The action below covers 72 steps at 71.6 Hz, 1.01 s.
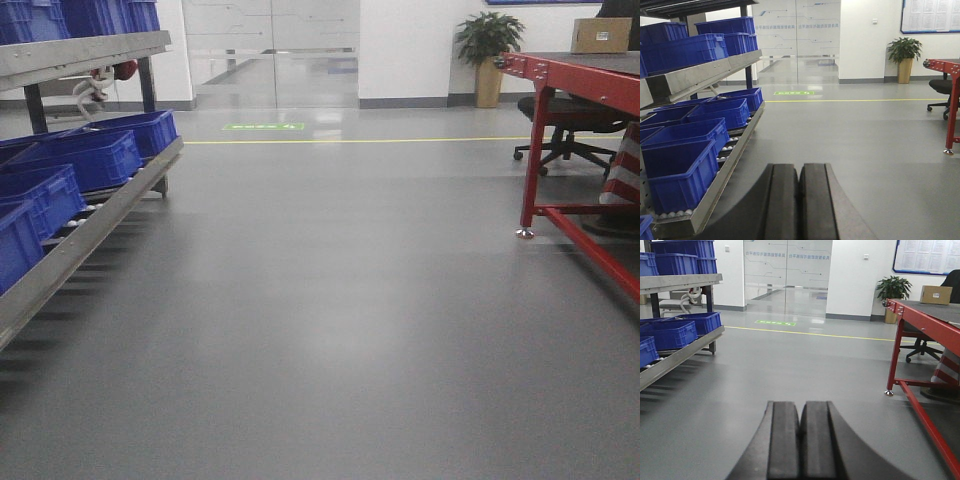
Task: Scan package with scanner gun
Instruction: 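Drive the base forward and turn toward the red-framed table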
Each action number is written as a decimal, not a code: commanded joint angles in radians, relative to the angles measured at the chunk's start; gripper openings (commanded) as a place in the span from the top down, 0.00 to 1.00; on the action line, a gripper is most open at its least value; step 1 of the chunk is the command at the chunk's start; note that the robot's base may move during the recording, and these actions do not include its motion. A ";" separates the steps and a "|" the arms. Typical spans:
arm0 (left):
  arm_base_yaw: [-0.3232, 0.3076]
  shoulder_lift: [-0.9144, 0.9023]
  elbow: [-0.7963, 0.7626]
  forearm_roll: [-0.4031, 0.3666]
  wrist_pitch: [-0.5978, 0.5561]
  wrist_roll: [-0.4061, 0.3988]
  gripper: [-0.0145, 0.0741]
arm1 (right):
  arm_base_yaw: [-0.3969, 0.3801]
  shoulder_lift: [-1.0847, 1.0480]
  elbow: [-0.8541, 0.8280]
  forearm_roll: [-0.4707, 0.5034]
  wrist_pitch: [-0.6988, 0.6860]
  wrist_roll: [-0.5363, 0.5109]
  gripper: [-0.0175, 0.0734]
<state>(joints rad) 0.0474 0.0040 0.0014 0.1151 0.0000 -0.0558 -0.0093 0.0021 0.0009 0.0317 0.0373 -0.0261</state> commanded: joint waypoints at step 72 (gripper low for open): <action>0.000 -0.004 -0.001 -0.001 -0.017 0.000 0.96 | -0.002 -0.002 -0.001 -0.005 -0.019 0.004 0.99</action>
<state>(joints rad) 0.0474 0.0040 0.0014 0.1151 0.0000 -0.0558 -0.0093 0.0021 0.0009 0.0317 0.0373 -0.0261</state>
